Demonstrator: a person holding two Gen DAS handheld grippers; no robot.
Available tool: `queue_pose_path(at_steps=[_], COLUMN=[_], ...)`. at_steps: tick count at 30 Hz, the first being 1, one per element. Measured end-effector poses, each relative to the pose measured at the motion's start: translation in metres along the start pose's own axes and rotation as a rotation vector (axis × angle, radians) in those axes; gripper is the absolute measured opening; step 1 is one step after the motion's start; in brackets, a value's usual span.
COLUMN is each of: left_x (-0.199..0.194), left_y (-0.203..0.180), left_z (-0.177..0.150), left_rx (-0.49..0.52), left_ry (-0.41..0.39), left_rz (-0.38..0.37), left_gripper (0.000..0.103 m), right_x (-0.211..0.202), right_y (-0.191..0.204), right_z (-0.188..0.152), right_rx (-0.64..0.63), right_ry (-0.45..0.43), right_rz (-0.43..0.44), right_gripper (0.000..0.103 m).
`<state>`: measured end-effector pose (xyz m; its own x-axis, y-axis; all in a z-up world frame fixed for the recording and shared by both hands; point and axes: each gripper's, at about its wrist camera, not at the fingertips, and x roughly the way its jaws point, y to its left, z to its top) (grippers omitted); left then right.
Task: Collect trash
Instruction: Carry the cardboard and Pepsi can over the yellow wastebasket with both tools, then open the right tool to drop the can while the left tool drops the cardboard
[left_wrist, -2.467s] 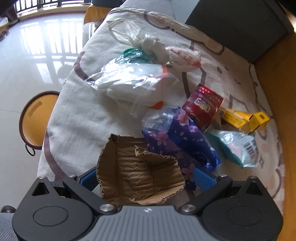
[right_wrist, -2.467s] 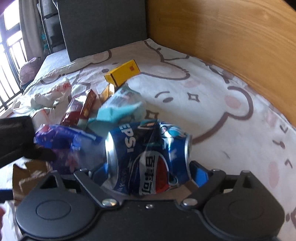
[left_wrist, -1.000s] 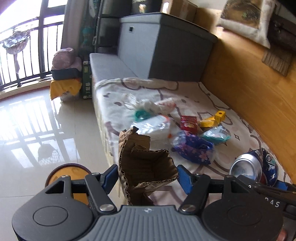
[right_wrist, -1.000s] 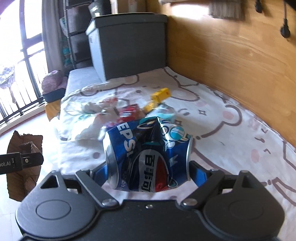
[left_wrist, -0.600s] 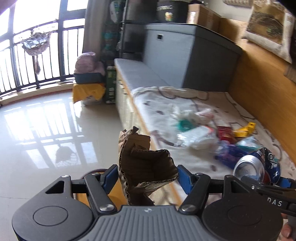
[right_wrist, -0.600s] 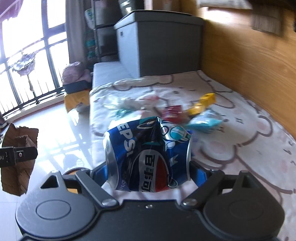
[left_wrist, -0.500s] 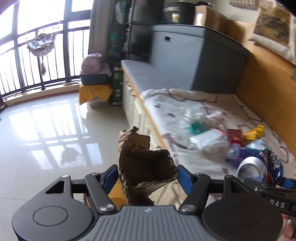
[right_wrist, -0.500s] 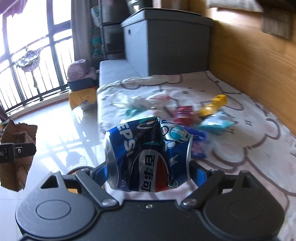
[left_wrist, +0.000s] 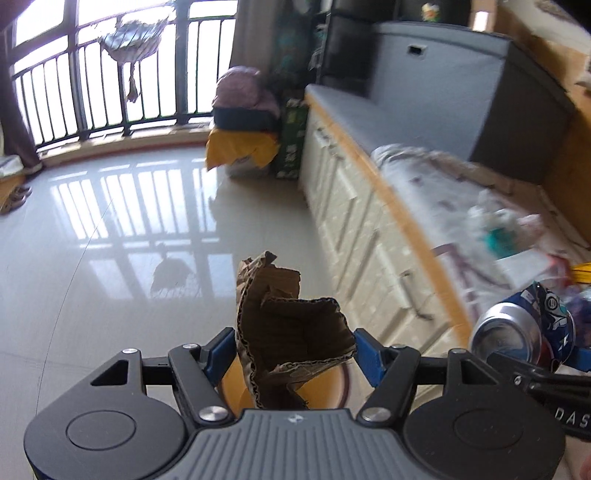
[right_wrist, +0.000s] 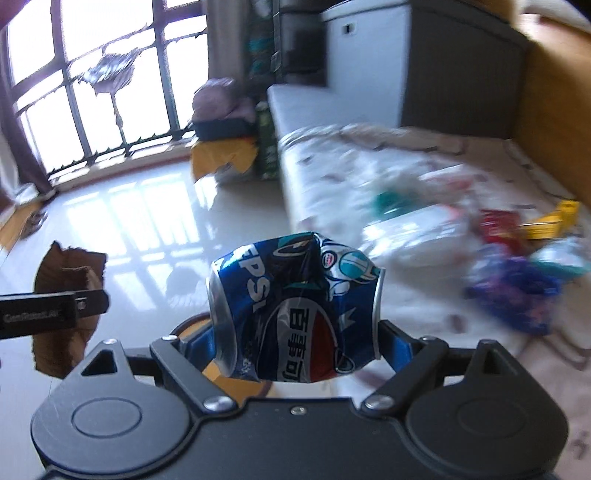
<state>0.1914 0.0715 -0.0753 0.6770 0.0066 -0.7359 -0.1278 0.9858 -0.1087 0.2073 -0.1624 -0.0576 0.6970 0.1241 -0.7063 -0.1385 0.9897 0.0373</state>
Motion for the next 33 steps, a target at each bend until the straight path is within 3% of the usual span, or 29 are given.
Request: queue_pose_path(at_steps=[8, 14, 23, 33], left_x=[0.054, 0.098, 0.158, 0.21], left_y=[0.045, 0.069, 0.073, 0.074], left_z=[-0.027, -0.049, -0.067, -0.096], left_rx=[-0.018, -0.046, -0.03, -0.073], left_ry=[0.05, 0.106, 0.16, 0.215], left_rz=[0.055, 0.069, 0.053, 0.001], left_gripper=[0.069, 0.069, 0.069, 0.07], right_x=[0.077, 0.14, 0.216, 0.268], right_y=[0.055, 0.077, 0.073, 0.059], right_z=[-0.018, -0.039, -0.066, -0.079], right_rx=[-0.063, -0.103, -0.1, -0.073], right_ry=[0.122, 0.216, 0.322, 0.329], right_rz=[0.079, 0.09, 0.071, 0.124], right_gripper=[0.09, 0.09, 0.09, 0.09])
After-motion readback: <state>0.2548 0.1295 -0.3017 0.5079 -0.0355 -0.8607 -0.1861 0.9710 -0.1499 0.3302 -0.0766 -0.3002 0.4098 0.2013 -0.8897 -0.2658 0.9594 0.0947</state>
